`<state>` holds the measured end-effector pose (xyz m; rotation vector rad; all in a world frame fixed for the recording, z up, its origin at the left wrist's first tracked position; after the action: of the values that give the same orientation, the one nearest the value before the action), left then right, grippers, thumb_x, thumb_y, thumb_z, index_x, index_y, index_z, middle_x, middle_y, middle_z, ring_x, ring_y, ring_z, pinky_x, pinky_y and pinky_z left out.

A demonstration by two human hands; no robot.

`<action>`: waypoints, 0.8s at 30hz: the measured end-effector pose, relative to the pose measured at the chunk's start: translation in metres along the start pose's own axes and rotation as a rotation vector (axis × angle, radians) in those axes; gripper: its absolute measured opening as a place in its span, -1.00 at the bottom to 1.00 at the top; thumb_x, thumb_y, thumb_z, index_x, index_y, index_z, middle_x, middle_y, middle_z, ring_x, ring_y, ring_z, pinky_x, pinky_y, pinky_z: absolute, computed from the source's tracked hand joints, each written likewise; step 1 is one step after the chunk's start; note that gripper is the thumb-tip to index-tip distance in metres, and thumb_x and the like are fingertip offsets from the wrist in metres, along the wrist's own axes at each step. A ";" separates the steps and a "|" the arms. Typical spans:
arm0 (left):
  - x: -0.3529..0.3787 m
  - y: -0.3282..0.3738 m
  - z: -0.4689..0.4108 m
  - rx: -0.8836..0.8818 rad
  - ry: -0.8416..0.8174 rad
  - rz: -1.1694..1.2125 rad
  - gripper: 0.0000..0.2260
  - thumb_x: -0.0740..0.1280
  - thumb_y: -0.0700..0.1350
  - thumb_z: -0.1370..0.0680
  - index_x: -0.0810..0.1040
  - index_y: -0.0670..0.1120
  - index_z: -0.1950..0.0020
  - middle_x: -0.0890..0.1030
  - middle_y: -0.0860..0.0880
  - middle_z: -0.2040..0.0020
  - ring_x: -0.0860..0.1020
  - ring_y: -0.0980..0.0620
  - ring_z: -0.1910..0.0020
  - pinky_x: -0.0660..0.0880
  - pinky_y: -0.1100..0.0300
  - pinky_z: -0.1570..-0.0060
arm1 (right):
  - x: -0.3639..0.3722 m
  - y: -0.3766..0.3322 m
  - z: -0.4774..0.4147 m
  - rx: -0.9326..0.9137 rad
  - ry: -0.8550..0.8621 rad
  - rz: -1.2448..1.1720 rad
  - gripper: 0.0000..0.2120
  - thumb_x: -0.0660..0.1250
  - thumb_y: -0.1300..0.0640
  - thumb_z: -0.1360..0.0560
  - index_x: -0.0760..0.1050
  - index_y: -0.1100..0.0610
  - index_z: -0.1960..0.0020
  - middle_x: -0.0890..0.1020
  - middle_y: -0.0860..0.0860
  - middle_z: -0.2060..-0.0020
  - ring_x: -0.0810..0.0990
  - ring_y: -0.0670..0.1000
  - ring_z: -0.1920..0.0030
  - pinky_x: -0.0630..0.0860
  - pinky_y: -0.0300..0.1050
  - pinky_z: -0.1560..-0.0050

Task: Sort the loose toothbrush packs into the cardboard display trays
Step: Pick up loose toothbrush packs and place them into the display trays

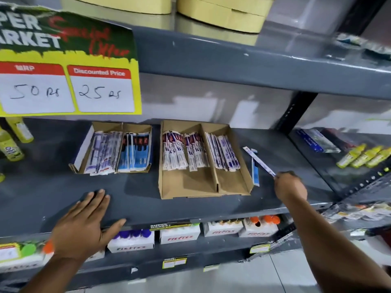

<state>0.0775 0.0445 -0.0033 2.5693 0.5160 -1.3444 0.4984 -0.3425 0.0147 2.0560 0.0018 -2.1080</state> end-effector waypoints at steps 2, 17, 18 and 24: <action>0.003 -0.002 0.000 -0.010 -0.036 -0.003 -0.31 0.14 0.31 -0.53 0.59 -0.31 -0.18 0.55 -0.29 -0.24 0.55 -0.28 -0.20 0.48 -0.16 -0.15 | -0.003 -0.003 0.002 -0.025 0.045 0.044 -0.78 0.25 0.33 -0.45 0.58 0.23 -0.04 0.60 0.20 0.11 0.60 0.22 0.11 0.63 0.12 0.11; -0.029 -0.078 0.009 -0.165 -0.245 -0.050 -0.25 0.05 0.36 -0.54 0.52 -0.28 -0.30 0.49 -0.25 -0.35 0.47 -0.24 -0.32 0.44 -0.16 -0.25 | -0.190 -0.165 0.104 -0.656 0.672 -0.670 -0.74 0.16 0.13 -0.53 0.60 0.19 0.01 0.68 0.26 0.25 0.64 0.26 0.28 0.54 0.02 0.24; -0.028 -0.084 0.011 -0.177 -0.274 -0.055 -0.24 0.03 0.36 -0.55 0.52 -0.29 -0.29 0.49 -0.26 -0.34 0.47 -0.26 -0.32 0.44 -0.18 -0.25 | -0.204 -0.192 0.124 -0.751 0.730 -0.641 -0.77 0.20 0.16 -0.50 0.62 0.18 0.02 0.68 0.24 0.25 0.64 0.25 0.29 0.54 -0.02 0.26; -0.015 -0.096 0.017 -0.184 -0.404 -0.060 -0.16 -0.03 0.43 -0.51 0.52 -0.26 -0.30 0.51 -0.26 -0.32 0.48 -0.28 -0.30 0.40 -0.19 -0.27 | -0.232 -0.337 0.228 -1.144 0.959 -0.289 -0.90 0.44 0.33 -0.30 0.60 0.18 0.23 0.64 0.20 0.39 0.62 0.20 0.42 0.51 -0.10 0.55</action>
<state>0.0191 0.1236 -0.0013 2.0760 0.6097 -1.6917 0.2292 -0.0111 0.2065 1.9852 1.3126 -0.5913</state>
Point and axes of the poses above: each hand's wrist, its own z-axis away from the middle knuckle, its own x-axis out of the palm, y = z × x, the point moved 9 cm from there along -z, towards the middle knuckle
